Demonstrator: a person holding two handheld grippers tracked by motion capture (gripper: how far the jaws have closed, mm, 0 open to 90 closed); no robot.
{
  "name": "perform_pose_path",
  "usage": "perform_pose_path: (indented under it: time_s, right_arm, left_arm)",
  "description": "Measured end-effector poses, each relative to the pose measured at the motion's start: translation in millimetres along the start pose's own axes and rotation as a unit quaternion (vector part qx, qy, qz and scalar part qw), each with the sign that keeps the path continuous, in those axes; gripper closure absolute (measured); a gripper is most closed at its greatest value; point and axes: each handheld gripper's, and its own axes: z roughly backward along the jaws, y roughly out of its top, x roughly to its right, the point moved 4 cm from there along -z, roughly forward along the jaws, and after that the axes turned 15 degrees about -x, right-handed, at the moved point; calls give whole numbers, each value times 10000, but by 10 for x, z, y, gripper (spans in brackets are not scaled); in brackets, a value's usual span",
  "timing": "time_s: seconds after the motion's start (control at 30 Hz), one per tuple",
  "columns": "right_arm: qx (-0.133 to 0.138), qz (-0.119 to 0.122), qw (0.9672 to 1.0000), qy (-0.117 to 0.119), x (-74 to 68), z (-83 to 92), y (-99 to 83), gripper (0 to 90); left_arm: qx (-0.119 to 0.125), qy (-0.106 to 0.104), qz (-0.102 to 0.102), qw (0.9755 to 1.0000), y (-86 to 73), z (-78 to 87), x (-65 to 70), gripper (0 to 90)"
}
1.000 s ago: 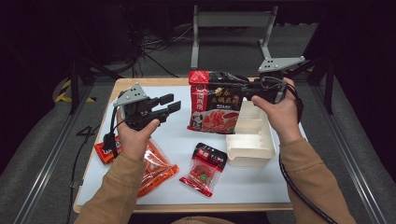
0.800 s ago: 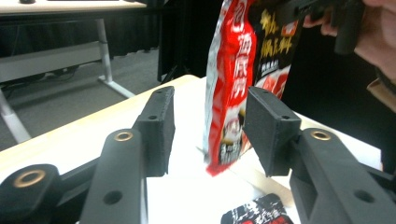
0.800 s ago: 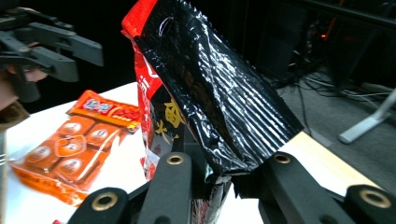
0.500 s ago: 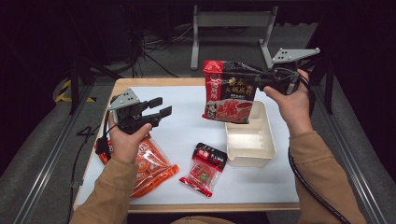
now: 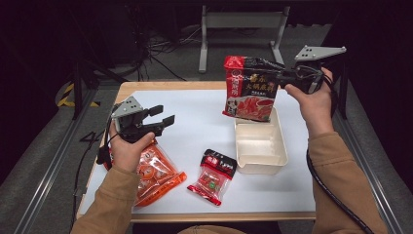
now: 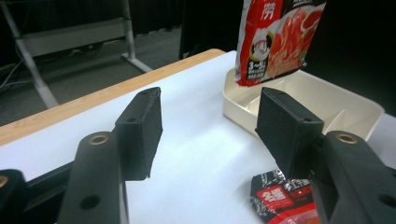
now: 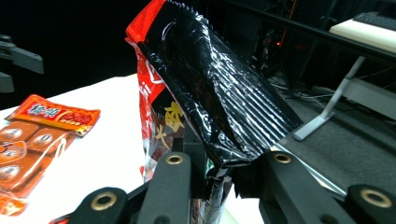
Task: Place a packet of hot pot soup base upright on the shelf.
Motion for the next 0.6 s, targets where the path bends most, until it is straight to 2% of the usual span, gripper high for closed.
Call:
perform_pose_path:
  time_s: [0.5, 0.6]
  right_arm:
    - [73, -17, 9996, -287, 196, -13, -102, 782]
    - [85, 68, 9993, -350, 223, -34, -131, 782]
  left_arm:
    - [-38, 45, 44, 10000, -116, 4, -12, 388]
    - [-61, 58, 48, 10000, -140, 6, -15, 384]
